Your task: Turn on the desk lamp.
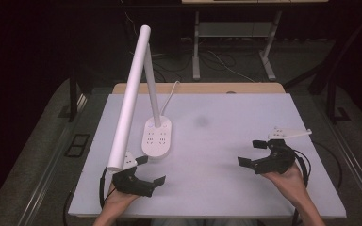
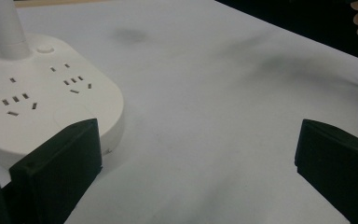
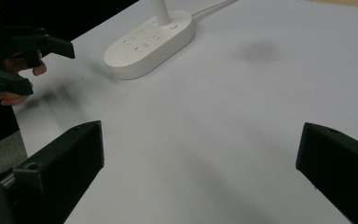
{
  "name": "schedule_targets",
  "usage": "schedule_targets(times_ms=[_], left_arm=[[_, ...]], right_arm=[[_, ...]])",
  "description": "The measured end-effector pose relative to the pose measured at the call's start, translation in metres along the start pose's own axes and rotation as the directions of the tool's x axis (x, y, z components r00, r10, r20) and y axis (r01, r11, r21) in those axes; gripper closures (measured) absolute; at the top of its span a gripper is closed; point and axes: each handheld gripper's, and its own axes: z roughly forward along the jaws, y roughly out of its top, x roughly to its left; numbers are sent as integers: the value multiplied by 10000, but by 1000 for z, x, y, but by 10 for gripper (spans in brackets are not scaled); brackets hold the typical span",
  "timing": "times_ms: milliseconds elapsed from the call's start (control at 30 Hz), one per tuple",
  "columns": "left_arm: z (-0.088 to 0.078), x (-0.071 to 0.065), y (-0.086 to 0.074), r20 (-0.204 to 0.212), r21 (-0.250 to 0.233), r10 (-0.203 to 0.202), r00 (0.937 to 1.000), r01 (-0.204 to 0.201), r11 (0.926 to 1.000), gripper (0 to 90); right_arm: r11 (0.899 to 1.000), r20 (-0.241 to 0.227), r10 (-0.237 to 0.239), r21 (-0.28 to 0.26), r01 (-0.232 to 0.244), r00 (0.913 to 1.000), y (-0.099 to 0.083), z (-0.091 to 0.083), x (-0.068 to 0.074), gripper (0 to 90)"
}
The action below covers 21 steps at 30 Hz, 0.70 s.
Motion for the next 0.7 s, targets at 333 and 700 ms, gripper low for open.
schedule_targets(times_ms=[333, 700], left_arm=[[0, 0, 0, 20, 19, -2, 10000, 2, 10000, 0], [1, -1, 0, 10, 41, -10, 10000, 10, 10000, 0]], right_arm=[[9995, -150, -263, 195, 266, 9995, 19, 17, 2, 5], [9979, -414, -505, 394, 522, 9979, 35, 36, 6, 5]])
